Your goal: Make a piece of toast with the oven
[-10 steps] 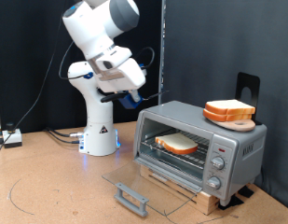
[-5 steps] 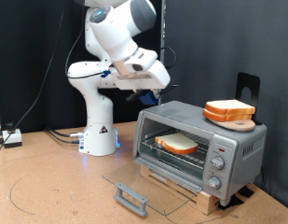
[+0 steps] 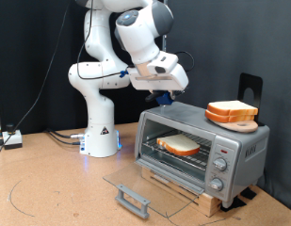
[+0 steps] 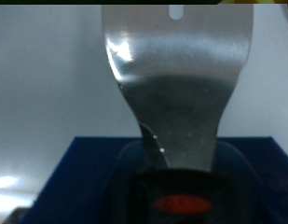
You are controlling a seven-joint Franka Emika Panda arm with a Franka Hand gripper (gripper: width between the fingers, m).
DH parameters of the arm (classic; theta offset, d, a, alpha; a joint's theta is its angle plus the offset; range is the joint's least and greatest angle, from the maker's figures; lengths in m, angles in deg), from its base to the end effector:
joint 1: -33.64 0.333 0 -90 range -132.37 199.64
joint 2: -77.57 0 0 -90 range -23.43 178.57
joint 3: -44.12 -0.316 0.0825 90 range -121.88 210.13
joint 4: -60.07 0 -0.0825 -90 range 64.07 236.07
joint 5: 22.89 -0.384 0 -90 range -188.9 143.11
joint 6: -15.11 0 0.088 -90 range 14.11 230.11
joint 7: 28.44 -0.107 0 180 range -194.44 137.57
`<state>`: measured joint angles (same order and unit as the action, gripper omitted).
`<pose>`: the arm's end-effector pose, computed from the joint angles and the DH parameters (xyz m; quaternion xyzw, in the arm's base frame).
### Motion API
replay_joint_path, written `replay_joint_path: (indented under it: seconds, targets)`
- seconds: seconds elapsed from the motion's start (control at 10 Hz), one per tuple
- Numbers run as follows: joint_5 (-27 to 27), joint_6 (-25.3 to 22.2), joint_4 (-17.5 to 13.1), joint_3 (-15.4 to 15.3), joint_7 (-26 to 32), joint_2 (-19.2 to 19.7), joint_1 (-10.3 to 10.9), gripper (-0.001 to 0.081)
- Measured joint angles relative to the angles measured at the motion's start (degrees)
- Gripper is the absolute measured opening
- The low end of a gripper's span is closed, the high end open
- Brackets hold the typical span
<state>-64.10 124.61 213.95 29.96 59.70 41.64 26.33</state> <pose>0.3349 0.0844 0.4144 -0.7677 -0.5850 -0.1207 0.2319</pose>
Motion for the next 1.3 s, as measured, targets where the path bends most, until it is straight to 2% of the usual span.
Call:
replay_joint_path:
  seconds: [0.3,0.6,0.8,1.0,1.1,1.2,1.3]
  targets:
    - [-3.1,3.8,3.1,-7.2,-7.4,-2.8,2.0,0.0391]
    - [-8.8,8.6,6.1,-13.9,-11.3,-3.7,4.9,0.0391]
    - [-11.9,10.9,6.3,-16.6,-12.7,-3.9,6.0,0.0391]
    - [-13.8,11.8,6.3,-17.7,-12.9,-3.9,6.2,0.0391]
    - [-14.1,11.9,6.3,-17.7,-12.9,-4.0,6.2,0.0606]
    - [-14.4,11.9,6.2,-17.5,-12.9,-4.1,6.2,0.0758]
    - [-15.0,11.9,6.0,-16.7,-12.7,-4.4,6.2,0.0758]
